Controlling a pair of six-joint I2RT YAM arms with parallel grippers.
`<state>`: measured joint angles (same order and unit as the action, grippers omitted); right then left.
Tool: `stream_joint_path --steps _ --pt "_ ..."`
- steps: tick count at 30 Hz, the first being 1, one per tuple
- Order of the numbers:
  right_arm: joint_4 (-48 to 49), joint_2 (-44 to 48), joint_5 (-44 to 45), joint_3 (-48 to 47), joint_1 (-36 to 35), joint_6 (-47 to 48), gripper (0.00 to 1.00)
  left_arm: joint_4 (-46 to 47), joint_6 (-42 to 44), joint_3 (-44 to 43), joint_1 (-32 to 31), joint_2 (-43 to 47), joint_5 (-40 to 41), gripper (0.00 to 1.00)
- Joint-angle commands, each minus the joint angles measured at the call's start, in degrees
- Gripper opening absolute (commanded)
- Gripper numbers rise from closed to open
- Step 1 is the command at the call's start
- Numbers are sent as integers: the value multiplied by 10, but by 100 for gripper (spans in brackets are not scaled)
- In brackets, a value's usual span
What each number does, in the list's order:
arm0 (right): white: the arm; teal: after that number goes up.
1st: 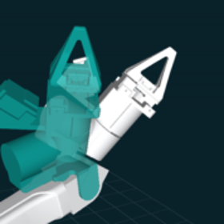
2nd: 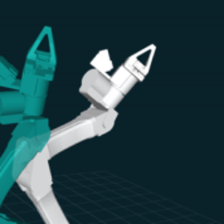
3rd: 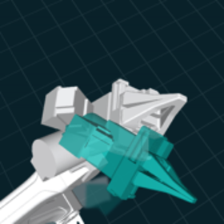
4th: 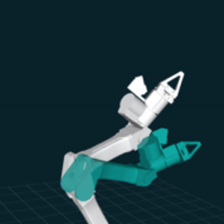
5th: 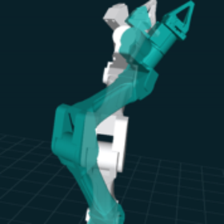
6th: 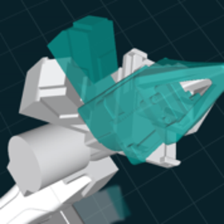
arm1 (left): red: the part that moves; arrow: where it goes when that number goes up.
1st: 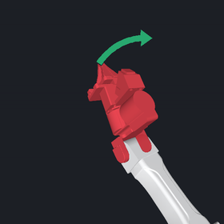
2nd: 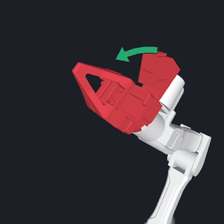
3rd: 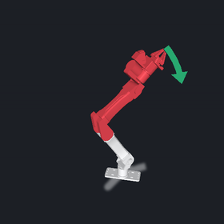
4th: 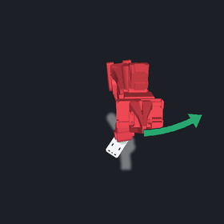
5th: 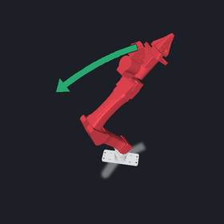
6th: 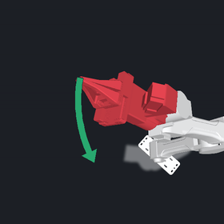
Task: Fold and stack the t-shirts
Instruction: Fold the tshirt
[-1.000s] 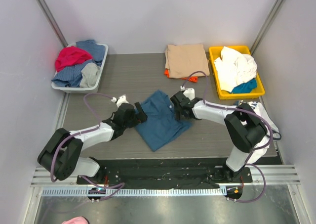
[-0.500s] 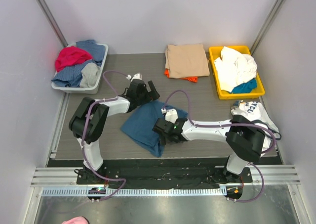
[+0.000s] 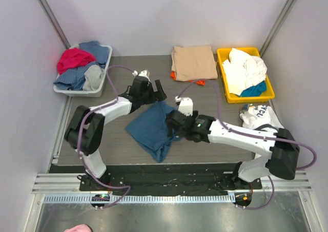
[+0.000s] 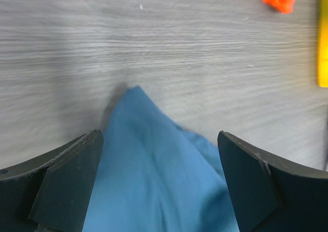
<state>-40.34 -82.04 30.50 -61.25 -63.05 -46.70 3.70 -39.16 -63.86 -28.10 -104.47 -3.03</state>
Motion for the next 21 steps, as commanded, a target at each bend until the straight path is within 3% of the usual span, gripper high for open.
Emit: stream_joint_path --steps 1,6,10,14,21 --pt "24 45 38 -11 85 58 91 -69 51 34 1 151 58 100" --pt "104 29 0 4 151 128 91 -69 27 151 0 271 65 100" --pt "132 -30 -4 -27 166 158 91 -16 -14 242 -3 304 63 100" --pt "150 -76 -18 -65 170 168 91 47 -35 307 -4 300 54 100" --pt "159 -138 -34 -100 170 165 91 81 -48 337 -5 276 42 100"
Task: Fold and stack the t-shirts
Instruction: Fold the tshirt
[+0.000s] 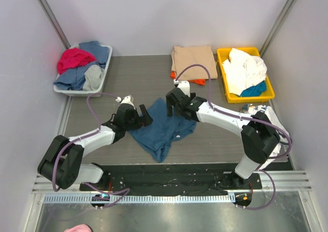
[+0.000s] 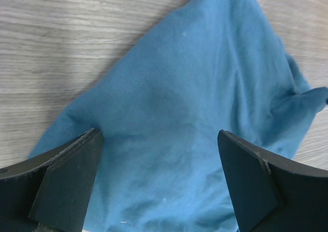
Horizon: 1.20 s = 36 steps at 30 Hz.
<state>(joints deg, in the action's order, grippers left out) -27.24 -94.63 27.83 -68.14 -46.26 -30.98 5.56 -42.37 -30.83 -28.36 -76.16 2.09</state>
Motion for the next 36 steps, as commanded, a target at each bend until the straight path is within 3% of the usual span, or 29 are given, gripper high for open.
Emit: stream_joint_path --steps 1,9,22,36 --pt "29 -16 -9 -32 2 7 91 64 -17 11 -1 -11 -10 100" --pt "18 -31 -33 2 2 -4 91 67 -19 21 -2 -17 -9 100" --pt "-16 21 5 156 2 -27 91 60 -20 26 -2 -14 -9 100" --pt "-80 75 64 123 4 -38 91 24 13 14 -1 -10 13 100"
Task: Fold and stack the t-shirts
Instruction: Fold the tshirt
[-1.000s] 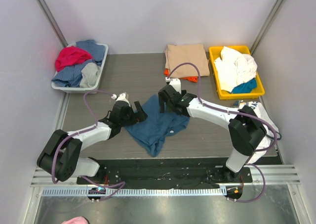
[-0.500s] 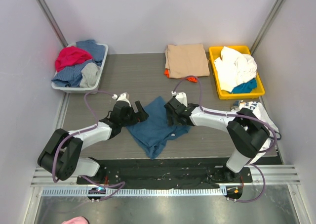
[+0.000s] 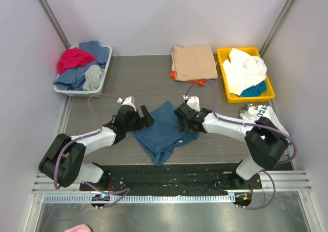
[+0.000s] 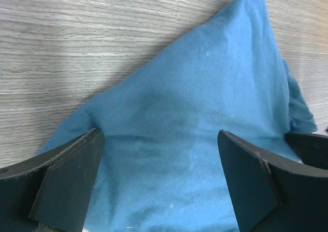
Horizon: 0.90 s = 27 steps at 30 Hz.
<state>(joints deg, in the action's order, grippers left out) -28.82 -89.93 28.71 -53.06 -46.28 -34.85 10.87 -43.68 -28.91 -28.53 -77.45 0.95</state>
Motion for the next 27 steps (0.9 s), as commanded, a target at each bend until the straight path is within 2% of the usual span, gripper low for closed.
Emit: stream_joint_path --steps 1,16,23,27 --pt "-66 35 59 -29 4 2 91 -30 27 -6 1 2 23 100" --pt "-94 54 64 -117 17 26 91 -68 37 -26 1 47 25 100" --pt "-13 11 -33 -142 21 70 91 -87 40 -41 1 72 16 100" --pt "17 -41 -117 -174 21 102 91 -103 34 -48 1 100 9 100"
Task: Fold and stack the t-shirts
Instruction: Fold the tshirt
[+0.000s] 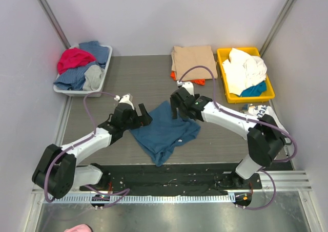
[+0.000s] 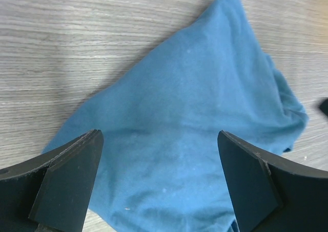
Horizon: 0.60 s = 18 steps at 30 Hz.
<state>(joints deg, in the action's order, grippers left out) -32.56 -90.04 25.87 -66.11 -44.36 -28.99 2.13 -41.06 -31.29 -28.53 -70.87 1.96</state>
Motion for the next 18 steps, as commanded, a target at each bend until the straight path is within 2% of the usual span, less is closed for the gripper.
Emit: stream_joint_path --steps 1,8,18 --pt "57 -49 -97 -50 1 47 91 -20 7 -27 1 44 2 100" --pt "60 -128 -108 -115 2 72 91 -92 5 -34 1 157 29 100" --pt "67 -276 -57 -188 3 103 91 -145 3 -14 1 218 43 100"
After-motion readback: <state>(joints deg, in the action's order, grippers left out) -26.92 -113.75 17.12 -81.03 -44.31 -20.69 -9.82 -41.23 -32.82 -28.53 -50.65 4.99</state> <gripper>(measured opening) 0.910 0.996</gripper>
